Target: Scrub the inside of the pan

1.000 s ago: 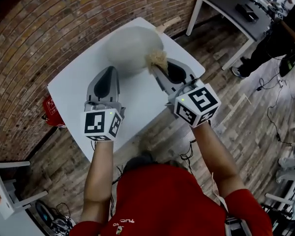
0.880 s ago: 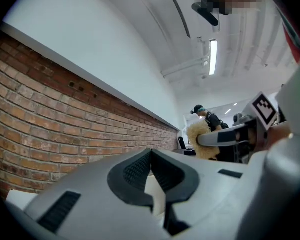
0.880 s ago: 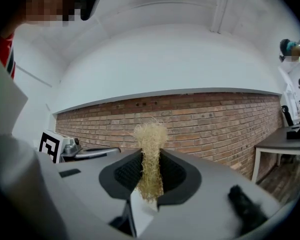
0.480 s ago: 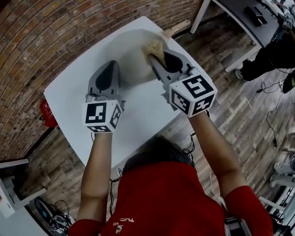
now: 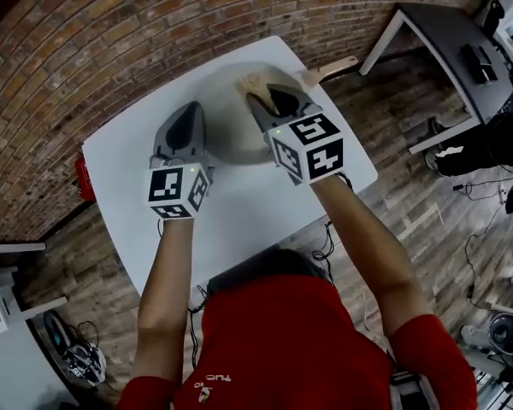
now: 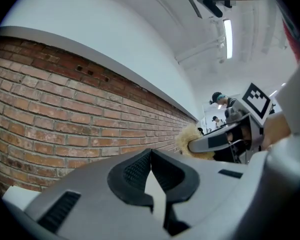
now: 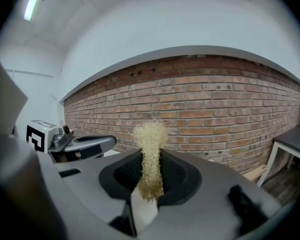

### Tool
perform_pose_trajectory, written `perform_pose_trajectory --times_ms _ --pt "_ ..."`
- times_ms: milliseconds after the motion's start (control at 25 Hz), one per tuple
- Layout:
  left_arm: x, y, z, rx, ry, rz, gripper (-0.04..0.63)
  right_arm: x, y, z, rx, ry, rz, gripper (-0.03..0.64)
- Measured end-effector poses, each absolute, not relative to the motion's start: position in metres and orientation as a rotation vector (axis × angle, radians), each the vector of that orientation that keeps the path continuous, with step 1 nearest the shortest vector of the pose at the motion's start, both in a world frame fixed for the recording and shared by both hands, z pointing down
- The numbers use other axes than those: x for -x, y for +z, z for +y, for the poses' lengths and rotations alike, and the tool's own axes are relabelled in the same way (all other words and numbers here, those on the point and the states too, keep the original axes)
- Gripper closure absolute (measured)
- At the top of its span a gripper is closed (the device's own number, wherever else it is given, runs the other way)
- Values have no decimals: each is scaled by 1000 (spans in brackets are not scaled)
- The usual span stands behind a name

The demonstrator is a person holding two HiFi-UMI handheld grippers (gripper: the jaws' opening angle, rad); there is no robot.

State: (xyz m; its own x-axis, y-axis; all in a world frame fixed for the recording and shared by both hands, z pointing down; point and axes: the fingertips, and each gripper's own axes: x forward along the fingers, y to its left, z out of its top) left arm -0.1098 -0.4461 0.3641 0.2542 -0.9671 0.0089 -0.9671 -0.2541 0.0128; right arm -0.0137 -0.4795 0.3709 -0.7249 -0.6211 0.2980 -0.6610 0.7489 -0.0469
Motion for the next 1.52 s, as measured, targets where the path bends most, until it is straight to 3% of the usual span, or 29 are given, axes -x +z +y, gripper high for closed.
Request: perform_pose_trajectory --times_ms 960,1520 --pt "149 418 -498 -2425 102 -1921 581 108 518 -546 -646 372 -2292 529" --pt "162 428 -493 -2352 113 -1948 581 120 570 -546 -566 367 -2156 529"
